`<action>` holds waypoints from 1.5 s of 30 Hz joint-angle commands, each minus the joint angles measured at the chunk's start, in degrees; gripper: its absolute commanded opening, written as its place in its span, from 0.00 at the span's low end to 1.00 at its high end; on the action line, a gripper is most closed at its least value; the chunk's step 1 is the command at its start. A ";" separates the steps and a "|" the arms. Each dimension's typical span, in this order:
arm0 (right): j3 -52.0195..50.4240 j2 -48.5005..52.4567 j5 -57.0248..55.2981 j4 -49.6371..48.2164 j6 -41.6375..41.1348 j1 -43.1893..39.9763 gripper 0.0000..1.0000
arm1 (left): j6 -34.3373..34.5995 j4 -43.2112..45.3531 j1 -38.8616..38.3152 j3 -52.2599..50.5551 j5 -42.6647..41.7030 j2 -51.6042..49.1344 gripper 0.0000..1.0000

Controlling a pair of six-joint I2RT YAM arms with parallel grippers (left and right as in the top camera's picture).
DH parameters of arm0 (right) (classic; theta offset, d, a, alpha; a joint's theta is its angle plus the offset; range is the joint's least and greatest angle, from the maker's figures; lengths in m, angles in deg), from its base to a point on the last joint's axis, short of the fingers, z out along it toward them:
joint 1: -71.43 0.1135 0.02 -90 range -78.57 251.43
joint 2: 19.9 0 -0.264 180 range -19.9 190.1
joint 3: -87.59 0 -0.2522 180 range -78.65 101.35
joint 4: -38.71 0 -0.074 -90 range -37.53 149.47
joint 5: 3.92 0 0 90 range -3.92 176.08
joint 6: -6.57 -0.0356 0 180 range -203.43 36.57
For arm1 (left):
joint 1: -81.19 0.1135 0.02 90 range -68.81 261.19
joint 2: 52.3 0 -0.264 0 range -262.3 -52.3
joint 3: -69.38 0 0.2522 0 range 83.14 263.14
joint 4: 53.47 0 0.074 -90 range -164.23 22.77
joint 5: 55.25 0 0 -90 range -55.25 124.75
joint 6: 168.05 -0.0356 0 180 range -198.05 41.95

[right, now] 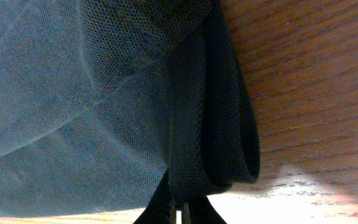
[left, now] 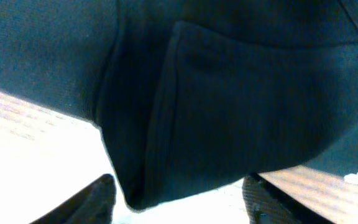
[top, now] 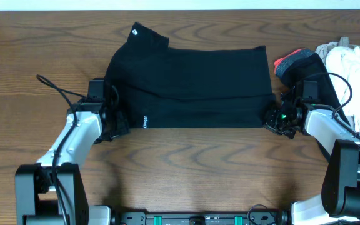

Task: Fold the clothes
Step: 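Press both grippers along the folded bottom edge to flatten it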

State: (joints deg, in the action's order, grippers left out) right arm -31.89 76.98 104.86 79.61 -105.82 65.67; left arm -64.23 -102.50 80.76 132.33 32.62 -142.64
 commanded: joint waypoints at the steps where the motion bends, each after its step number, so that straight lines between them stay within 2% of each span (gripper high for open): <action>1: -0.76 0.74 -2.49 0.04 -0.76 0.33 0.03 | -0.02 1.38 0.15 -1.25 -0.22 -2.16 0.50; 3: -0.76 0.74 -2.49 0.04 -0.76 0.33 0.03 | -0.07 2.43 0.15 -1.40 -0.22 -3.32 0.31; 5: -0.76 0.74 -2.49 0.04 -0.79 0.33 0.03 | -0.52 3.41 0.15 -1.40 -0.20 -4.20 0.06; 15: -0.76 0.74 -5.14 2.21 -1.99 0.31 0.02 | -0.72 -2.67 0.46 6.03 7.65 0.11 0.06; 26: -0.76 0.74 -5.97 3.93 -2.45 0.33 0.01 | -3.06 -1.16 4.72 8.81 11.43 1.92 0.07; 27: -0.76 0.74 -5.99 3.96 -2.45 0.33 0.01 | -3.08 -0.83 5.11 8.81 11.43 1.92 0.13; 29: -0.76 0.74 -5.99 3.93 -2.45 0.33 0.02 | -3.08 -0.46 5.66 8.81 11.43 1.92 0.34; 34: -0.76 0.74 -7.30 4.39 -2.45 0.31 0.06 | -3.08 -0.94 5.88 8.81 11.67 1.92 0.61; 38: -0.76 0.74 -9.16 4.92 -2.43 -0.33 0.16 | -2.97 -1.84 5.88 8.81 11.80 1.95 0.64; 40: -0.76 0.74 -9.11 4.87 -2.43 -0.94 0.31 | -2.16 -2.14 5.88 8.81 11.43 1.95 0.68; 42: -0.76 0.74 -8.55 4.90 -2.29 -1.51 0.40 | -2.21 -2.25 5.88 8.81 8.55 1.95 0.71; 45: -0.76 0.74 -6.08 4.90 -1.07 -1.95 0.42 | -2.21 -2.73 5.88 8.63 5.09 1.92 0.71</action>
State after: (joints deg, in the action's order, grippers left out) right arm -30.99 75.89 102.72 83.92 -108.18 64.86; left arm -66.48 -104.75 86.49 140.66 41.10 -140.54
